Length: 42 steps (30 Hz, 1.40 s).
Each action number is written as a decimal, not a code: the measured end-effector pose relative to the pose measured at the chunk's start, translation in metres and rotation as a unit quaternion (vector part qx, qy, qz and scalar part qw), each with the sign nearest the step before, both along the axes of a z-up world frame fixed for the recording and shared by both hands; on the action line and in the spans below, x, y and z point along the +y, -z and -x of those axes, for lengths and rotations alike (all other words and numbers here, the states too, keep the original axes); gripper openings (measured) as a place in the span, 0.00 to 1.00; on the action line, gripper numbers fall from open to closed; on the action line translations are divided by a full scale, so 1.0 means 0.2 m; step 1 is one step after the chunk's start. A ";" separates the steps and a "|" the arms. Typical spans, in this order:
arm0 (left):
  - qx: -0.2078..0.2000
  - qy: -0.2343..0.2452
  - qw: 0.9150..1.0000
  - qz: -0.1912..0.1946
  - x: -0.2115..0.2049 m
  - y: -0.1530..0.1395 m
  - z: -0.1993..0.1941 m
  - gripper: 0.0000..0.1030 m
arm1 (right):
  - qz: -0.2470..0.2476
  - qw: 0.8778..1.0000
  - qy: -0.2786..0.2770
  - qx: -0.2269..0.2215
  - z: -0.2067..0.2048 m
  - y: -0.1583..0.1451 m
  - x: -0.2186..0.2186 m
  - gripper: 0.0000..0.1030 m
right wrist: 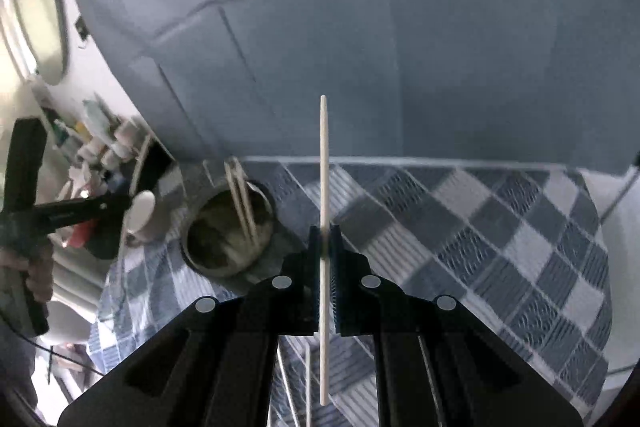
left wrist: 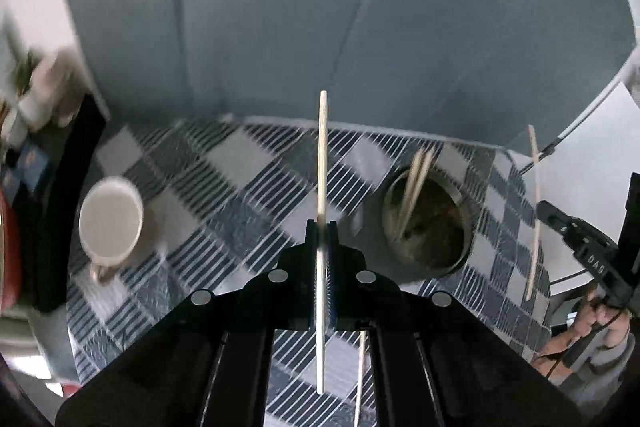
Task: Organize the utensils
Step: 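Lift both sticks over the black holder and open both grippers to drop them in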
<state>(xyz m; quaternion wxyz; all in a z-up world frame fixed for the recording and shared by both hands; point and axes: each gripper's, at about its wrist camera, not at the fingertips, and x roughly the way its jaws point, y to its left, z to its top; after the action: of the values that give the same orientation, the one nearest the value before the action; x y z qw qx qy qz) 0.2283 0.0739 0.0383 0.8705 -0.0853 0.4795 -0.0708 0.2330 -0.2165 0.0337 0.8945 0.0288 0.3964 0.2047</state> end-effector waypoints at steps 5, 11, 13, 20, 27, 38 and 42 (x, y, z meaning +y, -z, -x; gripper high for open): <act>-0.031 0.026 0.999 0.027 -0.13 -0.09 -0.09 0.05 | -0.019 0.999 -0.028 -0.018 -0.08 -0.09 0.14 0.04; -0.049 0.048 0.995 0.072 -0.22 -0.10 -0.19 0.05 | -0.042 0.997 -0.052 -0.033 -0.15 -0.12 0.24 0.04; -0.058 0.047 0.994 0.081 -0.23 -0.07 -0.21 0.05 | -0.063 0.996 -0.057 -0.040 -0.17 -0.12 0.25 0.05; -0.126 0.024 0.987 0.094 -0.23 0.02 -0.25 0.05 | -0.136 0.985 -0.066 -0.081 -0.23 -0.06 0.26 0.05; -0.219 0.006 0.974 0.058 -0.25 0.14 -0.15 0.05 | -0.173 0.977 -0.073 -0.105 -0.26 0.16 0.28 0.05; -0.233 0.026 0.970 0.057 -0.26 0.24 -0.06 0.21 | -0.163 0.977 -0.060 -0.124 -0.13 0.31 0.23 0.11; -0.238 0.013 0.969 0.069 -0.22 0.20 -0.02 0.45 | -0.158 0.976 -0.026 -0.147 -0.08 0.22 0.16 0.44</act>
<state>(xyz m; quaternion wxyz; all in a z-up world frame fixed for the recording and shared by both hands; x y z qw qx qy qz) 0.2318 0.0297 -0.0011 0.9507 -0.1195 0.2537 -0.1327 0.2497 -0.1836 -0.0111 0.9214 0.1292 0.2240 0.2901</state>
